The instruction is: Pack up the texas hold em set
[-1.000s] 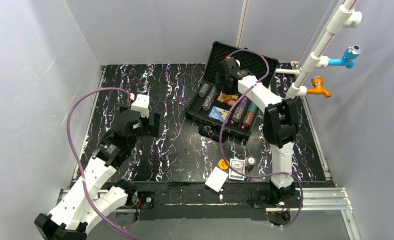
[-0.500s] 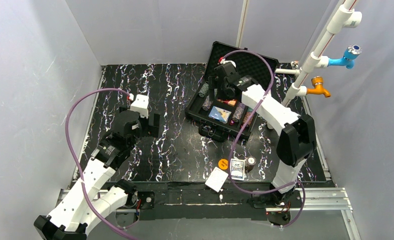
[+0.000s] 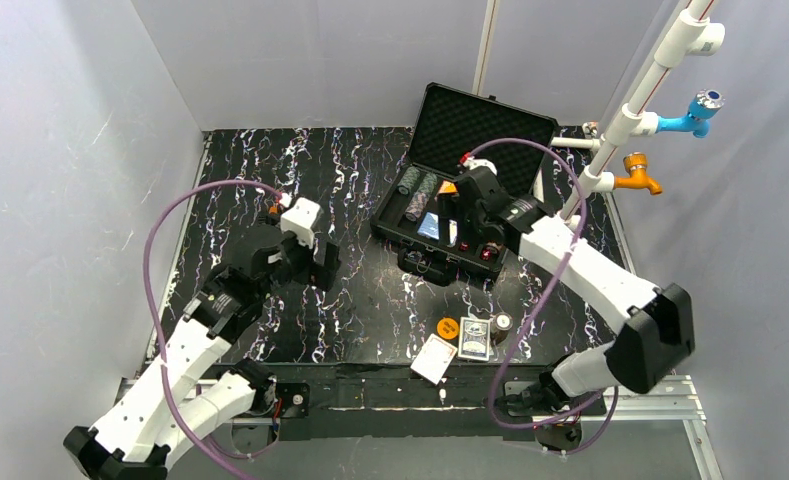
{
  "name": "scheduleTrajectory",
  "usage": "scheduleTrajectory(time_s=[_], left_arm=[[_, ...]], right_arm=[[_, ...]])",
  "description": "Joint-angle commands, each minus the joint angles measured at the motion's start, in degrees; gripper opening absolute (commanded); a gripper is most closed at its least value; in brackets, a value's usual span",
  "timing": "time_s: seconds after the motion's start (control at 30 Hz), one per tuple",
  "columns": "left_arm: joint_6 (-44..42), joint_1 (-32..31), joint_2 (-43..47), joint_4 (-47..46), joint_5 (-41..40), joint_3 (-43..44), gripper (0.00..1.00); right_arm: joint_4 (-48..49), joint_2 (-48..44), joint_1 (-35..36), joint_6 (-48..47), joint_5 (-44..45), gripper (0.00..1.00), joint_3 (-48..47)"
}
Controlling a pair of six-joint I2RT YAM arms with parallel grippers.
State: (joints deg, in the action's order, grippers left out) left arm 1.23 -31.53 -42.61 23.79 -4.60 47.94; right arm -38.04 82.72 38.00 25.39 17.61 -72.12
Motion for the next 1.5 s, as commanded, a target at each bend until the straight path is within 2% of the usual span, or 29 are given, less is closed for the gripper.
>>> scheduleTrajectory(time_s=[0.0, 0.23, 0.43, 0.7, 0.9, 1.0, 1.13, 1.47], left_arm=[[-0.74, -1.88, -3.54, 2.33, 8.44, 1.62, 0.98], [-0.57, -8.07, -9.85, 4.87, 10.63, 3.76, 0.98], [-1.03, -8.63, -9.97, 5.20, 8.52, 3.10, 0.98], [-0.97, -8.71, -7.22, 5.15, 4.51, 2.34, 0.98], [-0.97, -8.79, -5.99, 5.08, 2.79, 2.24, 0.98], [-0.97, -8.81, -5.42, 4.99, 2.45, 2.03, 0.98], [-1.02, -8.81, -5.13, 4.85, 1.97, 1.86, 0.98], [-0.97, -8.81, -5.03, 4.77, 1.60, 1.71, 0.98]], right_arm=[[-0.03, -6.99, 0.01, 2.88, 2.02, 0.98, 4.82], [-4.60, -12.54, 0.06, 8.24, 0.21, 0.98, 11.01], [-10.83, -16.17, 0.01, 15.21, -2.36, 0.98, 16.21], [-20.29, -19.91, -0.01, 21.25, 2.82, 0.98, 19.48], [-21.72, -22.86, 0.06, 23.34, 1.63, 0.98, 22.89], [-20.77, -23.62, 0.04, 24.07, -0.05, 0.93, 25.68], [-18.36, -24.80, 0.06, 24.21, -1.65, 0.78, 28.32], [-14.52, -23.21, 0.06, 23.54, -3.02, 0.69, 32.22]])
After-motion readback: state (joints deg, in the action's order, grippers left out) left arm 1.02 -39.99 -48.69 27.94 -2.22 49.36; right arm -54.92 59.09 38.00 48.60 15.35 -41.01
